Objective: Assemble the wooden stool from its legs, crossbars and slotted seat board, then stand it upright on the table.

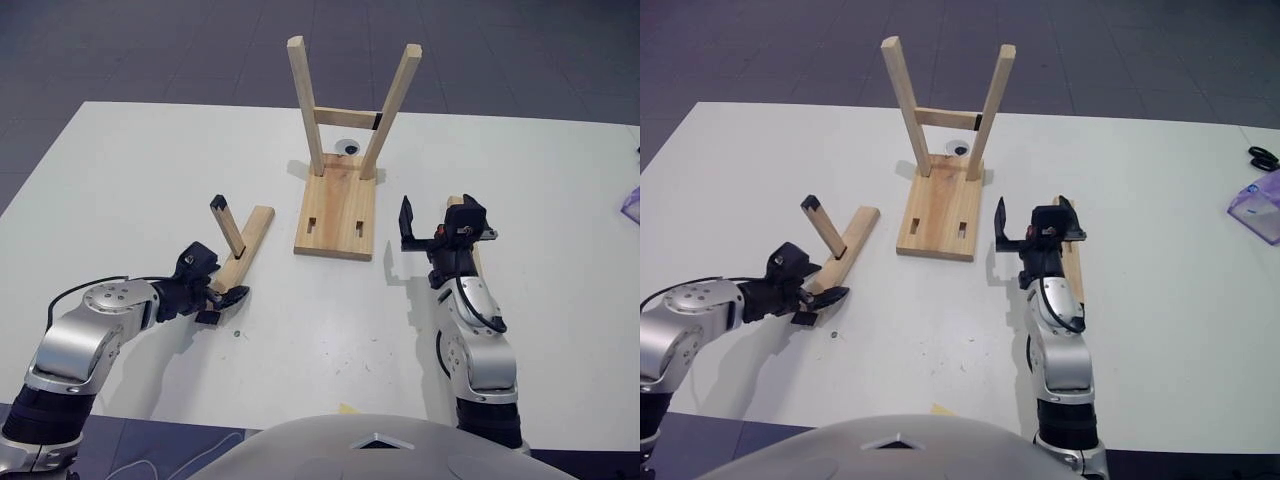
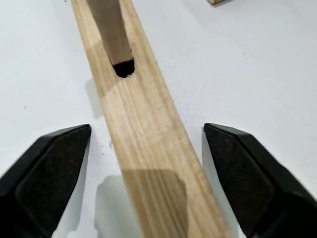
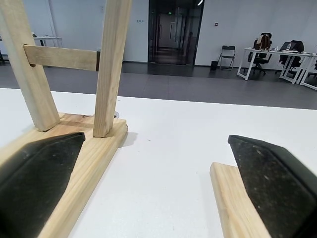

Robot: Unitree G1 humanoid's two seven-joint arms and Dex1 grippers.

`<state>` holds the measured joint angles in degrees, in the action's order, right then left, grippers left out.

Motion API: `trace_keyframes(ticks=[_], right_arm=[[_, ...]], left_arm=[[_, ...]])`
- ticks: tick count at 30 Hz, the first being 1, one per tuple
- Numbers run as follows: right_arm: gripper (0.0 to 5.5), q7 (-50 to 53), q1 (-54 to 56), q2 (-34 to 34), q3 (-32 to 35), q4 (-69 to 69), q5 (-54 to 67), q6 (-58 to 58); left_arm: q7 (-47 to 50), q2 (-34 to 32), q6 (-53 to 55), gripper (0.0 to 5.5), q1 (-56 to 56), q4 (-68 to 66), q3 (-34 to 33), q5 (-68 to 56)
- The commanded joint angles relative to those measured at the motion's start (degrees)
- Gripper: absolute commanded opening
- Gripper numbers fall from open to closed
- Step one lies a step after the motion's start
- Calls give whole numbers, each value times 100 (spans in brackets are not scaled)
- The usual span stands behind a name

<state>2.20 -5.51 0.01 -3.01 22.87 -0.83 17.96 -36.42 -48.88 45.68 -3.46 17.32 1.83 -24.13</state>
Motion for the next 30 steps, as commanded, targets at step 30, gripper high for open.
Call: trace_keyframes(ticks=[30], right_arm=[[540,-617,1709,-777,1104,151,4317,1144]], left_arm=[[2129,2176,-2323,206,3109,639,-949,924]])
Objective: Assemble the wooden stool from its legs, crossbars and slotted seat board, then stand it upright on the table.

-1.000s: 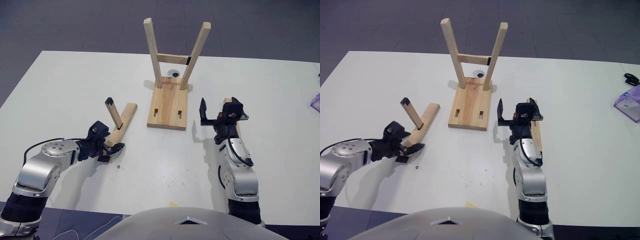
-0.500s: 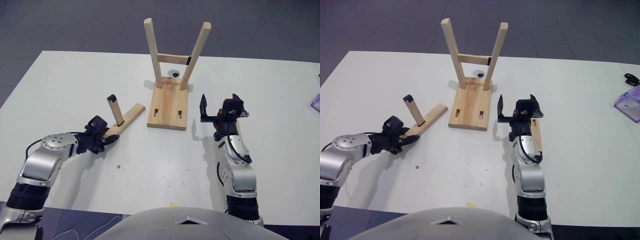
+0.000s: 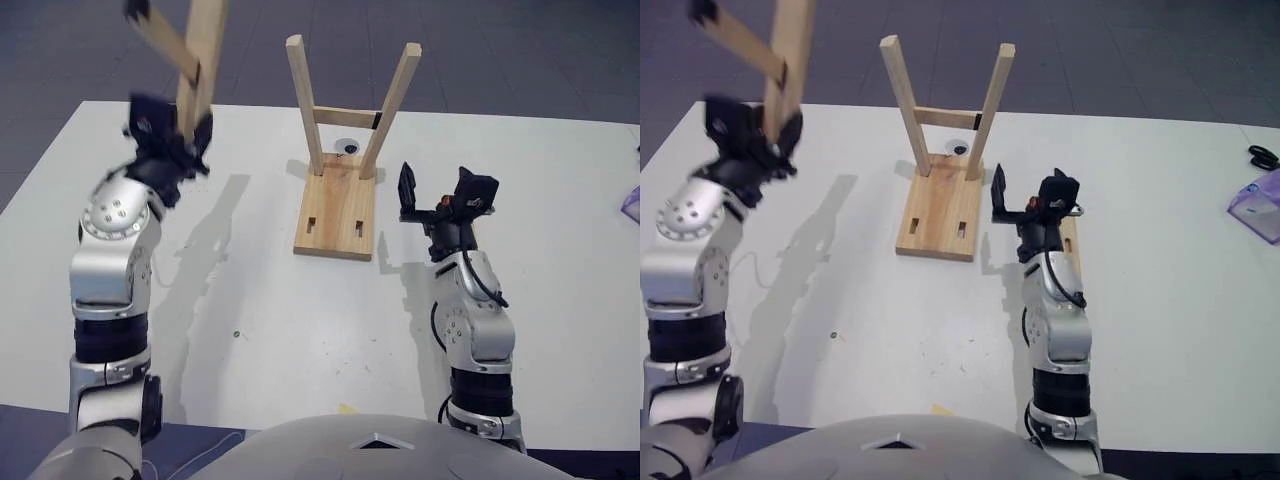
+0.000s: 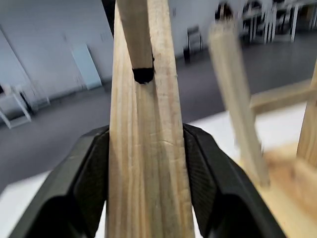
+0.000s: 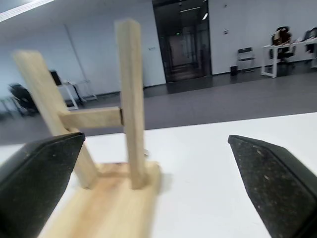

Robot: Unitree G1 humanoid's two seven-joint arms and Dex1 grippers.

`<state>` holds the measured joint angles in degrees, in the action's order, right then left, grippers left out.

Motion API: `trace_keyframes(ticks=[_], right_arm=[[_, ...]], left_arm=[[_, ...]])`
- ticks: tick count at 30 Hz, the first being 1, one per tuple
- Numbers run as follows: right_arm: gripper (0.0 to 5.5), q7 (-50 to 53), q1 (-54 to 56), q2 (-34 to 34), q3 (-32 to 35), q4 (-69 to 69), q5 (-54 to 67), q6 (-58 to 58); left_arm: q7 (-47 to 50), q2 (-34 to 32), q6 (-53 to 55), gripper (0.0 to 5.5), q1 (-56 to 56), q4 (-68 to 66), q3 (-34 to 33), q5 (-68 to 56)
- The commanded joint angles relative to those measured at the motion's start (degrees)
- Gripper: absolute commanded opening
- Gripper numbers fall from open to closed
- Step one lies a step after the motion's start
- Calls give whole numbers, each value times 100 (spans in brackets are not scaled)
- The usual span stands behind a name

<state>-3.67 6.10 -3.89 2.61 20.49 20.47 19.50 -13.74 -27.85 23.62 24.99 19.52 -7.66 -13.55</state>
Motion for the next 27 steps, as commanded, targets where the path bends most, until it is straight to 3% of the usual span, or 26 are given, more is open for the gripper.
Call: trace_keyframes(ticks=[1,5,9,15,22,27], right_arm=[[540,-47,701,-314,631,484,2777,1173],[540,-26,1349,144,757,933,4384,1462],[540,231,2059,383,812,954,5060,1543],[540,618,2487,599,677,797,4868,1429],[540,833,2194,653,628,686,4471,1295],[458,895,2033,455,734,902,5010,1208]], left_arm=[[-246,72,-126,206,373,521,58,-217],[-1065,-120,-286,206,347,598,665,-236],[-1745,-248,-675,206,250,421,1258,25],[-2176,-206,-844,206,219,472,1626,107],[-2160,-91,-720,206,224,558,1515,20],[-2239,-165,-859,206,183,490,1545,198]])
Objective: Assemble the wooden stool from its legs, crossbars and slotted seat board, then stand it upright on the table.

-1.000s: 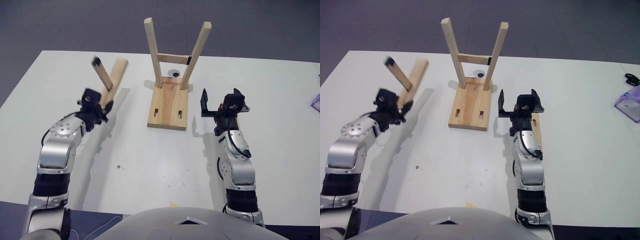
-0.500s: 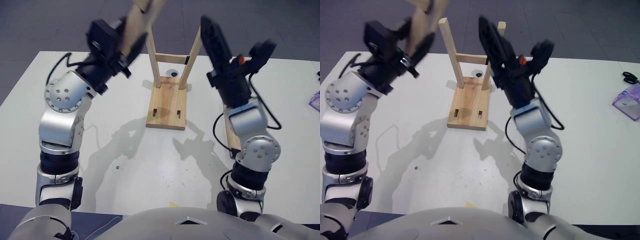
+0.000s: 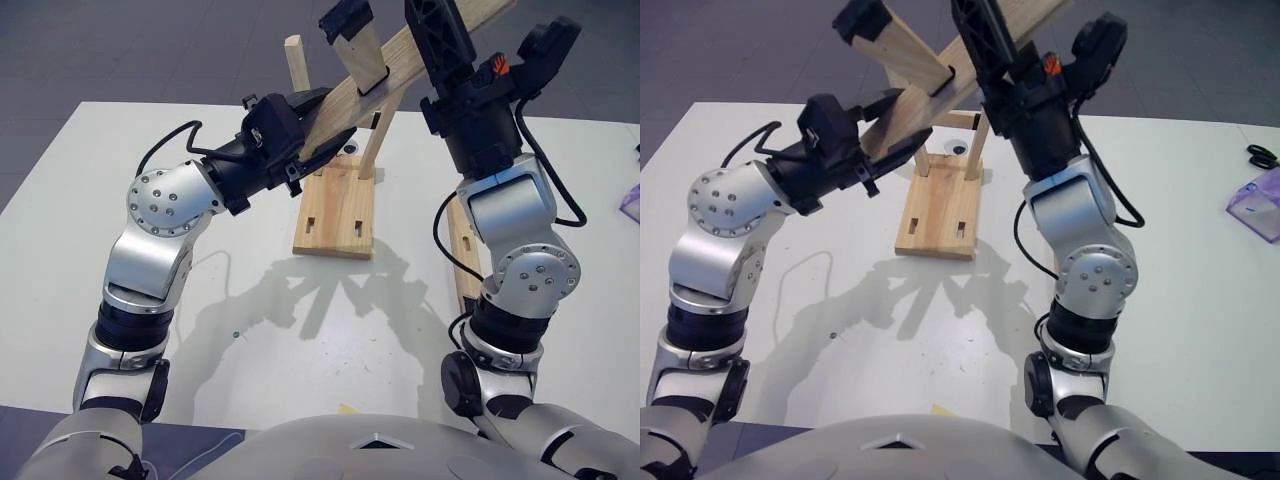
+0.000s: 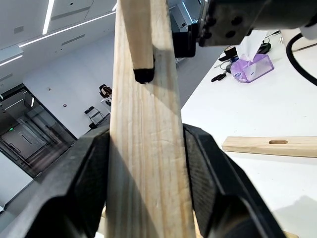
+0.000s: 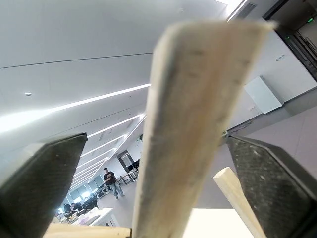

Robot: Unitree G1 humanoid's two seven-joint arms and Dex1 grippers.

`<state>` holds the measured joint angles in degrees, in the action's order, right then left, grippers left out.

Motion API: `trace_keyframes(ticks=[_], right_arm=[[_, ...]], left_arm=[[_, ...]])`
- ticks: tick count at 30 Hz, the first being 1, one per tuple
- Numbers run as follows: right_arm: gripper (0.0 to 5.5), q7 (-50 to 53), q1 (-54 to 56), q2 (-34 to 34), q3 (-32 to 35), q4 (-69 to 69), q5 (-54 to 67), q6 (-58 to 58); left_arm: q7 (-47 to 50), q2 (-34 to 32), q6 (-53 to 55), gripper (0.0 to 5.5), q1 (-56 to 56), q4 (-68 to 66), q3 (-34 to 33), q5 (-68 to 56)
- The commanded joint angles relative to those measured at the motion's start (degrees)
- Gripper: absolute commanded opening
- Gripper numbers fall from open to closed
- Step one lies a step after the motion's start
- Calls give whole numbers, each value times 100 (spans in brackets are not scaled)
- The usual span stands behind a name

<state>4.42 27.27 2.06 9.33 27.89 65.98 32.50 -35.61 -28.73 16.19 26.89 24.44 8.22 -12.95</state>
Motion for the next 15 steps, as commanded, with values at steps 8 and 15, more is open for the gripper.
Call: trace_keyframes(ticks=[8,15], right_arm=[[339,20,-157,356,46,594,1584,102],[222,139,-411,692,-186,818,1292,77]], left_arm=[[-241,-117,-126,206,-251,197,122,251],[-319,-203,14,206,-216,299,43,202]])
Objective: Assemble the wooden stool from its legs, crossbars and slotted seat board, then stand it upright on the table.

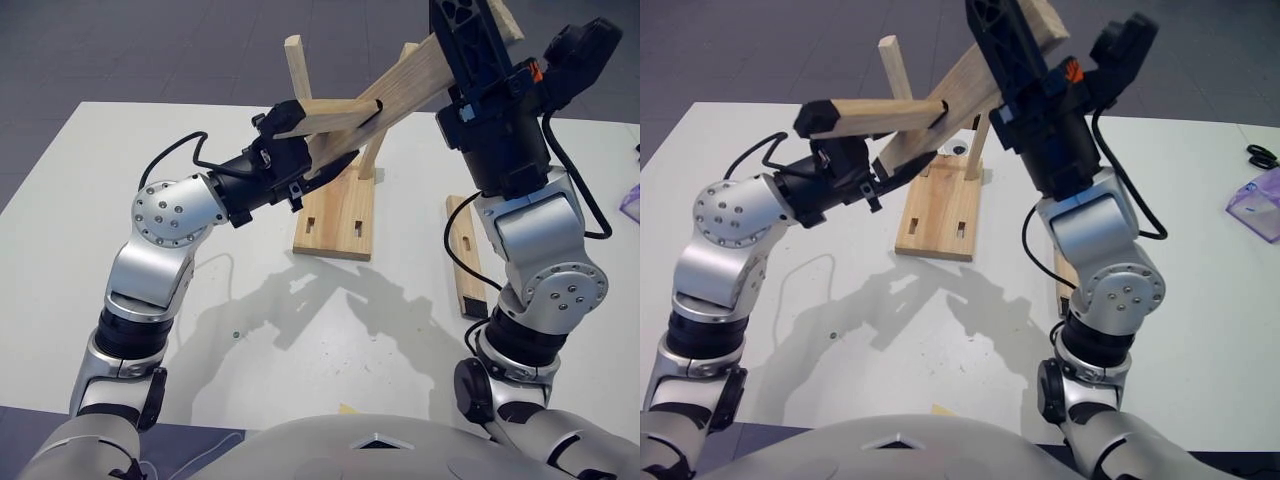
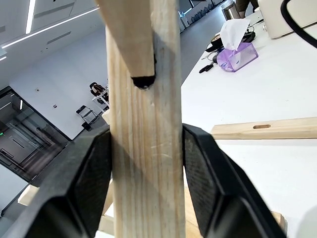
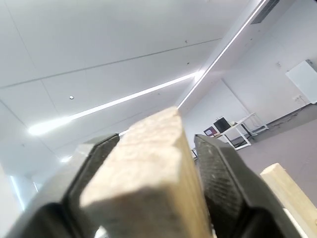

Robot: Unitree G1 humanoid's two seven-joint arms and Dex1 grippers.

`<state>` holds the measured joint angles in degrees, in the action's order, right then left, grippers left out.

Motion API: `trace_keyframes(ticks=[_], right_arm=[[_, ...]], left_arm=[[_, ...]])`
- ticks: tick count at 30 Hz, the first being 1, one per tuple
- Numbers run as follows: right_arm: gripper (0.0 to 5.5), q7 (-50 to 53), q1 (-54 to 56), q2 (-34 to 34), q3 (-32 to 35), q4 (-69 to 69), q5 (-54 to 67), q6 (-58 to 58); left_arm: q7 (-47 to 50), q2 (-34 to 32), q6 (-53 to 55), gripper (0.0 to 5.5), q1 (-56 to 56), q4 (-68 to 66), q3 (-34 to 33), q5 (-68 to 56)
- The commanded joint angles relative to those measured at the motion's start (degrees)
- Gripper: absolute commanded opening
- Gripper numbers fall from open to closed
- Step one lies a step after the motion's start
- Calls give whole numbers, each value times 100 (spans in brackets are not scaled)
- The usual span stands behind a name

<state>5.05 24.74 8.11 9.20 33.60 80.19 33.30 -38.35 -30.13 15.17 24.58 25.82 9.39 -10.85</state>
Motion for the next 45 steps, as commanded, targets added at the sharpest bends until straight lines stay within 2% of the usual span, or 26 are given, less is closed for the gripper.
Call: trace_keyframes(ticks=[1,8,13,14,21,23,26,29,31,34,38,45], right_arm=[[208,81,-201,101,-222,308,-178,-15],[128,98,-374,171,-403,421,-689,-171],[104,275,-431,8,-415,264,-1092,-392],[103,286,-463,29,-413,224,-1208,-396],[103,125,-316,291,-183,-284,-1273,-304],[103,186,-400,414,86,-470,-1209,-299],[103,511,-704,529,434,-587,-813,-120],[103,919,-1018,542,609,-811,-484,103],[103,1184,-1165,510,590,-1080,-569,239],[103,1080,-1282,616,303,-1092,-1194,293],[103,902,-1385,571,71,-1275,-2428,-161],[103,402,-1449,735,-32,-1533,-3564,-552]], left_arm=[[-51,-69,157,206,12,187,-70,-30],[-262,-164,258,206,-29,316,5,-110],[-336,-169,509,206,-71,487,13,-285],[-302,-153,561,243,-54,494,-2,-303],[70,94,851,352,-91,516,-234,-434],[255,155,920,389,-282,481,-491,-502],[491,-203,848,432,-960,339,-1105,-195],[1219,-418,838,489,-1580,66,-1489,686],[1916,-8,1132,524,-1714,164,-1649,928],[2434,546,1414,540,-1699,454,-1282,1091],[2735,877,1642,540,-1823,602,-721,1412],[2839,1051,1669,540,-1840,546,-576,1571]])
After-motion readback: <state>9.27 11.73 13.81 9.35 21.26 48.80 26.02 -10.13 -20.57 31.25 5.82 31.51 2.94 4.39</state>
